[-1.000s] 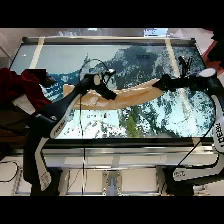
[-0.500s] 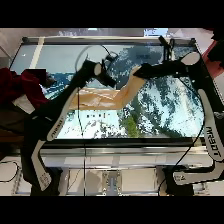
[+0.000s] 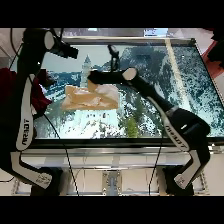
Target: Fold the shirts.
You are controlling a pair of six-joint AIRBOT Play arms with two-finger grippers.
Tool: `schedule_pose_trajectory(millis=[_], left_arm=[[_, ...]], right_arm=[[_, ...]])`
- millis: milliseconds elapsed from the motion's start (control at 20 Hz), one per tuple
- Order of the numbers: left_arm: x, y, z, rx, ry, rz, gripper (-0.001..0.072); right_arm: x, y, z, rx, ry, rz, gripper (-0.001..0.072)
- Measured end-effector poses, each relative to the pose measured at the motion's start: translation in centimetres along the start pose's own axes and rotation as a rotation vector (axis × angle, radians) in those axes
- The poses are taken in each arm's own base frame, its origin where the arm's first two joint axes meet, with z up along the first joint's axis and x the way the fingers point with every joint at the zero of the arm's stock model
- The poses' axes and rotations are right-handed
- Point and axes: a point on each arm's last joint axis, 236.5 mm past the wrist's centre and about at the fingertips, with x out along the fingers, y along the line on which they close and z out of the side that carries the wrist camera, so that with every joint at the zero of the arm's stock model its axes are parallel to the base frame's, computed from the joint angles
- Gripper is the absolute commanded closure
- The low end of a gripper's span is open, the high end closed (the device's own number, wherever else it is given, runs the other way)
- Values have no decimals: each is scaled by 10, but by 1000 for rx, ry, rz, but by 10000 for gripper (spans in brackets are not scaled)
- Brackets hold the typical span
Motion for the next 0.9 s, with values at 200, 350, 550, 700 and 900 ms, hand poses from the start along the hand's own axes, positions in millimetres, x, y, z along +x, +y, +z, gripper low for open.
schedule_pose_trajectory(millis=[200, 350, 550, 700, 900], left_arm=[[-1, 21, -14, -27, 38, 31, 696], [1, 25, -20, -32, 52, 37, 696], [2, 27, -22, -37, 55, 40, 696], [2, 27, -20, -37, 48, 39, 697], [3, 25, -17, -42, 36, 30, 696]], right_arm=[[32, 9, -3, 76, -55, 38, 171], [15, -19, 23, 49, -74, -2, 178], [-42, -122, 21, 74, 96, -197, 130], [-93, -200, -17, 213, 277, -337, 45], [-120, -239, -70, 399, 418, -346, 45]])
